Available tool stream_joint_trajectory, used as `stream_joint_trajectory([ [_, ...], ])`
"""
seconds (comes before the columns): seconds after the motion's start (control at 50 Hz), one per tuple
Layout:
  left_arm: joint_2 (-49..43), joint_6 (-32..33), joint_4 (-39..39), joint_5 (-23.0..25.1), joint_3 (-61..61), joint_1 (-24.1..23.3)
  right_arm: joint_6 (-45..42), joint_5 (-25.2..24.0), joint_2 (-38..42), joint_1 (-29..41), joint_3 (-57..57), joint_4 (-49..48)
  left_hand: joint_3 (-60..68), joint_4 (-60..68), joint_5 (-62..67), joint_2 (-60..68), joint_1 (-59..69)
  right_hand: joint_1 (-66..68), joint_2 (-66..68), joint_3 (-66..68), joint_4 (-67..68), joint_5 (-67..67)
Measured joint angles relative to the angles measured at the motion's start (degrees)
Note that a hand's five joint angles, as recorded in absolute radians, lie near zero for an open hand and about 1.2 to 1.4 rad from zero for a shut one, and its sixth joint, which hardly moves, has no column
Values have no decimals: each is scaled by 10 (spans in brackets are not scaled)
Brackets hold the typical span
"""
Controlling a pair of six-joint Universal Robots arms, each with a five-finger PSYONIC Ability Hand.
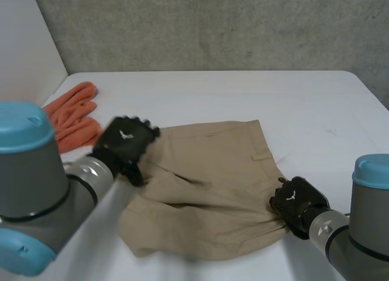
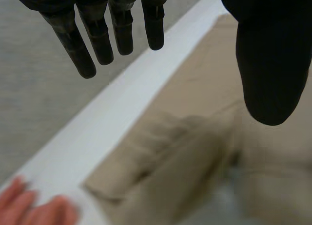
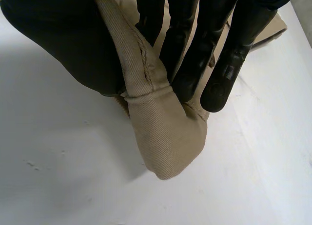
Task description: Fold the laundry.
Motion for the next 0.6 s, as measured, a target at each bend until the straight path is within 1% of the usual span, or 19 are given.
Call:
stream_joint_trajectory([
  [0.08, -11, -14, -32, 8, -9, -21, 0, 0, -1, -7, -2, 1, 2, 2, 4, 3, 0, 0, 0, 0, 0, 0],
  [0.16, -16, -15, -59, 8, -24, -30, 0, 0, -2, -13, -4, 1, 7, 7, 7, 8, 2, 0, 0, 0, 0, 0],
  [0.24, -5, -14, -79, 5, -38, -33, 0, 1, -2, -17, -6, 1, 29, 27, 29, 27, 34, 0, 0, 0, 0, 0],
  [0.34, 31, -14, -94, -1, -49, -29, 0, 2, -2, -20, -7, 1, 43, 42, 44, 41, 45, 0, 0, 0, 0, 0],
  [0.44, 89, -14, -98, -9, -49, -24, 7, 3, -2, -20, -9, 1, 54, 53, 55, 52, 51, 0, 0, 0, 0, 0],
  [0.52, 137, -14, -103, -14, -49, -27, 31, 3, -2, -19, -17, 1, 54, 53, 55, 53, 51, 5, 0, 0, 0, 0],
  [0.6, 160, -16, -124, -15, -55, -37, 63, 2, -2, -19, -30, 2, 55, 55, 55, 54, 51, 5, 0, 0, 0, 0],
])
